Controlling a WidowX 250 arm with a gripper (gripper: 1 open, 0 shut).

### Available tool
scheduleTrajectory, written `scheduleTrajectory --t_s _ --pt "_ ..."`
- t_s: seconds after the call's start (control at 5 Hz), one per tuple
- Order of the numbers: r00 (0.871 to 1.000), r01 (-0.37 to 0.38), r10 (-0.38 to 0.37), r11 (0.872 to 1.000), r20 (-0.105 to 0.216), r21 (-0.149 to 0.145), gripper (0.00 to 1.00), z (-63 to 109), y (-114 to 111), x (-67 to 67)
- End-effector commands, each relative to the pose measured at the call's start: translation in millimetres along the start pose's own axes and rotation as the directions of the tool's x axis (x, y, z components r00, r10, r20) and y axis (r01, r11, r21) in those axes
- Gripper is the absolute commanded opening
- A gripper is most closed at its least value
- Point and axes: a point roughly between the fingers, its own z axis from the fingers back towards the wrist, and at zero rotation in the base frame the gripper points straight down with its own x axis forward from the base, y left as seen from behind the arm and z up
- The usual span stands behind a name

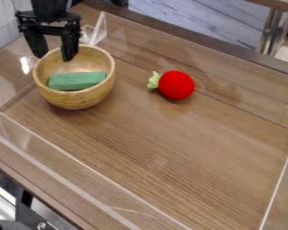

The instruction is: Move the red fruit to the right

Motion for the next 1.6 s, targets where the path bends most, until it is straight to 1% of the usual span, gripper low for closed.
scheduleTrajectory --t_s 0.0,0.2,0.6,0.8,1.0,1.2,1.4 --pt "0.992 0.106 -0.107 0.994 0.060 0.013 1.00 12.8 0.4 13.3" --pt "0.978 0.198 -0.198 0.980 0.057 0.012 1.00 8.4 2.4 17.9" --pt "0.979 0.192 -0.191 0.981 0.070 0.005 1.00 21.8 2.3 14.7" --pt "0.981 0.179 -0.179 0.984 0.076 0.001 1.00 18.7 5.2 30.3" --pt "0.980 0.184 -0.182 0.983 0.076 -0.013 1.00 7.7 -24.0 30.0" --pt "0.979 0.188 -0.184 0.982 0.091 -0.034 1.00 2.3 -62.5 29.9" --pt "0.966 0.232 -0.225 0.971 0.129 -0.047 1.00 9.9 -104.6 34.7"
